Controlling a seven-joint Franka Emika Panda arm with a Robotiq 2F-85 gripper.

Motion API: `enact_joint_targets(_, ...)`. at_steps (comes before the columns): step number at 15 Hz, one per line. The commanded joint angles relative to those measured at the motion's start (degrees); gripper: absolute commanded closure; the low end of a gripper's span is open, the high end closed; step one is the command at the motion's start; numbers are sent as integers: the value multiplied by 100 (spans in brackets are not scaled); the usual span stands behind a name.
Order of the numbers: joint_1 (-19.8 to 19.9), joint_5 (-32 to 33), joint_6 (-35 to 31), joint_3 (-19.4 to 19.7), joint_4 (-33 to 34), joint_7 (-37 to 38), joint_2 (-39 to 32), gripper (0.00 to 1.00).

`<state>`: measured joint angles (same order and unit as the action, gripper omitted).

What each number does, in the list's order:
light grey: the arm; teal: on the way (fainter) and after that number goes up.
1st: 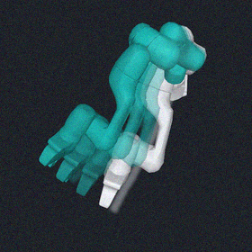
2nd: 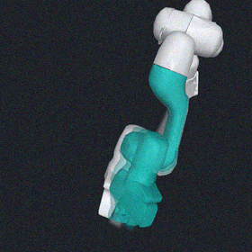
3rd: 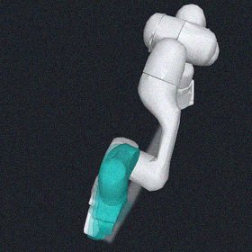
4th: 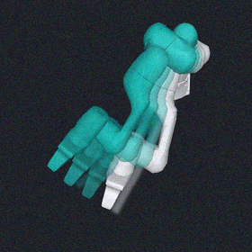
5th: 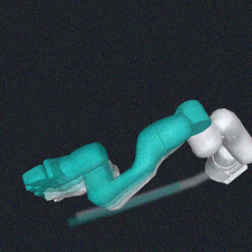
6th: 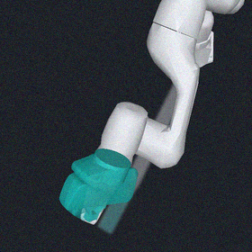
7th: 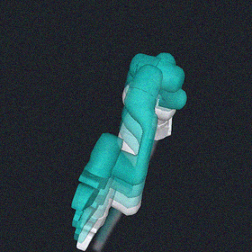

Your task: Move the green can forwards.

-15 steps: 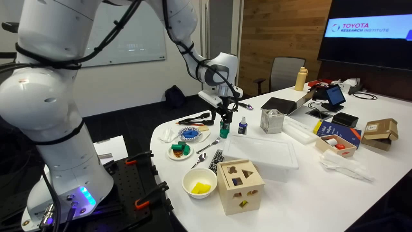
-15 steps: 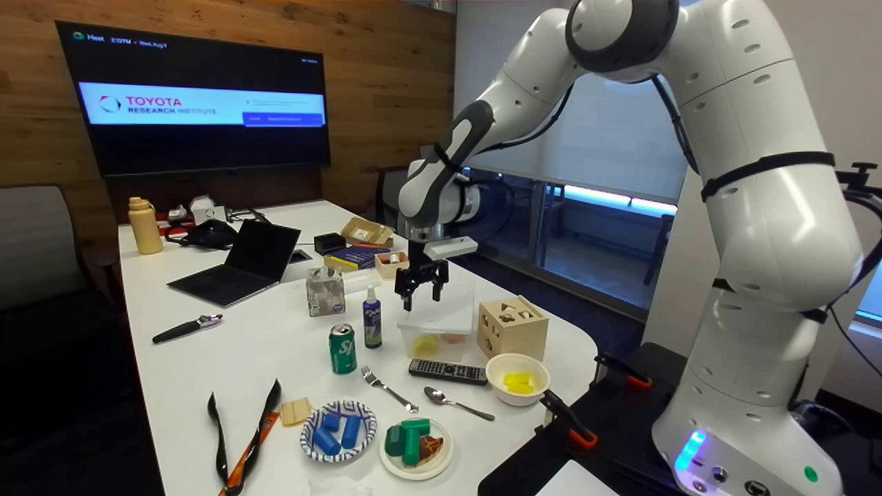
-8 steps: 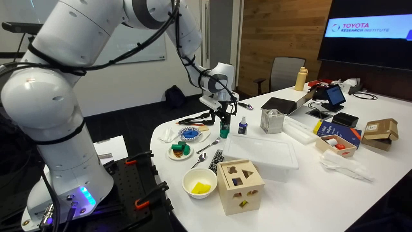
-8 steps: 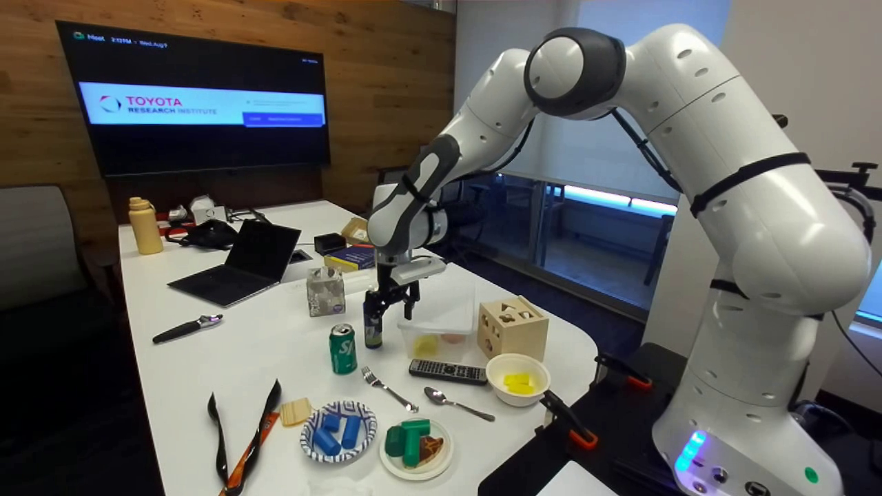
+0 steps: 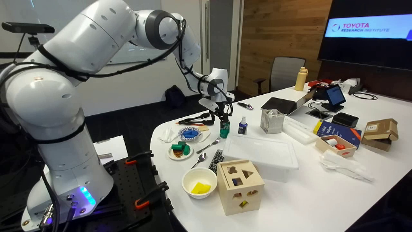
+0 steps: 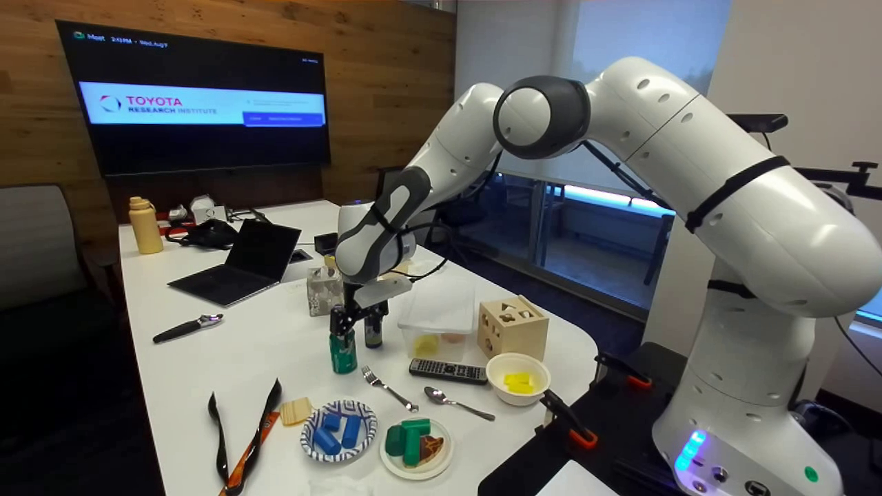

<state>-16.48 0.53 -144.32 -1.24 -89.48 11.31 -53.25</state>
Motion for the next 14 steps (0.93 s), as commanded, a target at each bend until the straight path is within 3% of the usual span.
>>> enact_joint_targets(1, -187, 169, -56, 178, 669, 311, -367, 0)
enact_joint_targets(14, -140, 131, -35, 249, 1813, 319, -1219, 0)
